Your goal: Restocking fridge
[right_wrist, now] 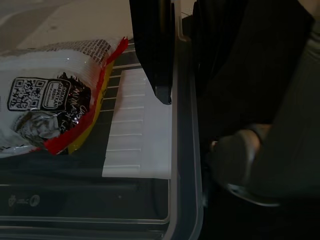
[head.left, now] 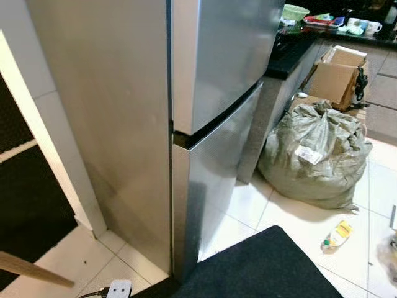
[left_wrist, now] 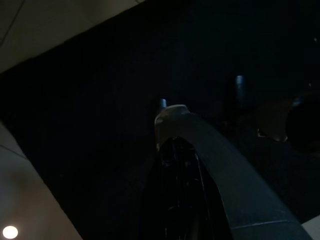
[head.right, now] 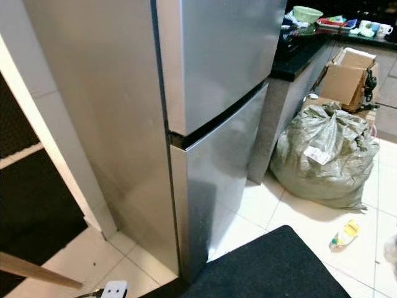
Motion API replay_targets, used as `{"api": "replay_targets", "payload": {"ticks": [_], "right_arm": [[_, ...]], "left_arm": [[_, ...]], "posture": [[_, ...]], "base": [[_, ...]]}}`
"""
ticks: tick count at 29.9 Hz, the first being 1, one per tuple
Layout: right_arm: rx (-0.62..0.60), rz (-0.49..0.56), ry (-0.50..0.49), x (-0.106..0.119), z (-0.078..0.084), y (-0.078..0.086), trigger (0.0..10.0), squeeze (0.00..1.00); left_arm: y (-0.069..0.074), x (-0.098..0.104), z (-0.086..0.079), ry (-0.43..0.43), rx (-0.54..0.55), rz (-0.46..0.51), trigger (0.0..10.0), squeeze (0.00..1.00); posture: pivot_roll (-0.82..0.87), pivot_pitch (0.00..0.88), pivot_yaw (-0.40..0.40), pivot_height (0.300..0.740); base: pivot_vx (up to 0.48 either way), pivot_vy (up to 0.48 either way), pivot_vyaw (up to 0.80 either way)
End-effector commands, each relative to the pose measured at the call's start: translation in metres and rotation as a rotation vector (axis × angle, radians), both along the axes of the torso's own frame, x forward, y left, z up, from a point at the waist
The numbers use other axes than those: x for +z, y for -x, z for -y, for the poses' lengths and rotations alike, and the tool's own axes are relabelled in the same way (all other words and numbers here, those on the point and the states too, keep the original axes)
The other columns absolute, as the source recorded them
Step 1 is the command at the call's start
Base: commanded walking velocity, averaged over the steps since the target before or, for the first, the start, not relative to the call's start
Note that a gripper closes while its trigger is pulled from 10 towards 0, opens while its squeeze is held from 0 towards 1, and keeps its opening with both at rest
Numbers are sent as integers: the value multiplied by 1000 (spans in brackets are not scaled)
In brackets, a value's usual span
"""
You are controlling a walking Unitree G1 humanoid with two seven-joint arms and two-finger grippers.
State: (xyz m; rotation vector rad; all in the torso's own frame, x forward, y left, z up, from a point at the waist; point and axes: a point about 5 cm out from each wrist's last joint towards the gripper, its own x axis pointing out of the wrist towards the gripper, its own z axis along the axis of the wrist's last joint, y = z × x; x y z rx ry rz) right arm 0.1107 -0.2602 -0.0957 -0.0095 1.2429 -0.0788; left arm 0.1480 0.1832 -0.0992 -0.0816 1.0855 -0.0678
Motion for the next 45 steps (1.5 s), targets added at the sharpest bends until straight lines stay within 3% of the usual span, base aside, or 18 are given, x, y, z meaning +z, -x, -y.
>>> {"api": "replay_targets", "payload": {"ticks": [1, 8, 31, 45], "right_arm": [[-1, 21, 12, 3, 2, -6, 10000, 0], [1, 20, 8, 2, 2, -6, 10000, 0], [0, 14, 7, 1, 1, -4, 10000, 0], [5, 11, 13, 1, 1, -3, 10000, 0]], "left_arm": [[-1, 1, -1, -4, 2, 10, 10000, 0], [0, 0, -2, -17, -3, -6, 10000, 0], [0, 0, -3, -29, -15, -7, 10000, 0], [-1, 1, -2, -31, -22, 5, 10000, 0]], "posture": [[-25, 0, -27, 740], [-24, 0, -28, 740], [-22, 0, -24, 740], [-23, 0, -27, 740]], "base": [[0, 0, 0], [0, 0, 0], [-289, 0, 0], [0, 0, 0]]}}
